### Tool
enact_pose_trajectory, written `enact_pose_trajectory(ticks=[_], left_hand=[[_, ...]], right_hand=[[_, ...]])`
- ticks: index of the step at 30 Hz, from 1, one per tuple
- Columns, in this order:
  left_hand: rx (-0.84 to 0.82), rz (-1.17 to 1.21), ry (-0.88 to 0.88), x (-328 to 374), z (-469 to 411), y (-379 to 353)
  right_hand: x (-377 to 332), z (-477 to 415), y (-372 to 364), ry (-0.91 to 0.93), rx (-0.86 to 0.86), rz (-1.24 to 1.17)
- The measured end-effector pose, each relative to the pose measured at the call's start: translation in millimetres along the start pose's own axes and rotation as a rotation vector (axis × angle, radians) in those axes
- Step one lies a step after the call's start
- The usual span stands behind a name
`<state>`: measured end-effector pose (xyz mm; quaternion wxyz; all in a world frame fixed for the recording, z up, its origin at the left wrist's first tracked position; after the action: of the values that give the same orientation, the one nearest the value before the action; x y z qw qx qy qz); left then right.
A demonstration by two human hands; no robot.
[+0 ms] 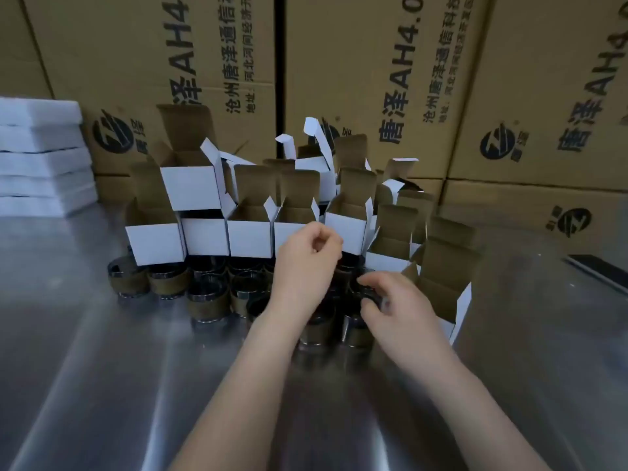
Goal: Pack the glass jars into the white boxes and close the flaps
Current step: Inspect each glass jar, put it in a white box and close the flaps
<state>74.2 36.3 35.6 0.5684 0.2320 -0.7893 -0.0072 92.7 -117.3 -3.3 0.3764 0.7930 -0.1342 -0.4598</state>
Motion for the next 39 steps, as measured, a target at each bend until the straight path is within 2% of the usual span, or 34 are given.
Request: enact_pose_trajectory(ticks=[3,7,11,18,23,30,39], left_hand=[[-0.039,-0.147,-0.004,-12,-19,-3],[-0.206,-0.369,-0.026,-32,-33,-19],[-0.351,-0.562,-0.087,-46,-30,-23],[-0.432,-0.674,-0.243,-41,-6,-19],[-0.411,-0.751,-0.307,-30,10,-16],[-0.346,-0.806,-0.347,-22,26,-22],[-0.238,-0.634,-0.27,-27,28,-17]], right_hand=[[1,-18,-12,-0.003,-0.086,0.167],[12,-30,-32,-0.071,-0.278,0.294],[16,-35,-33,-0.056,-0.258,0.274],[14,-33,-28,-0.003,-0.202,0.206],[13,-33,-20,0.024,-0.16,0.127],[3,-26,5,0.102,0.057,-0.064],[-13,-16,5,0.239,0.133,-0.167]])
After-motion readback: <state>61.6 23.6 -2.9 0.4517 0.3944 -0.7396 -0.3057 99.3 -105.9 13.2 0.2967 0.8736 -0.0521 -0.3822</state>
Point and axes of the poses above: each hand's wrist, its own z-axis away from the middle knuckle, its own y-axis out of the back of the hand, x = y × z, the point moved 9 cm from there along -z, towards the middle knuckle, and after that the axes turned 10 degrees about -x, right-handed, at the moved point
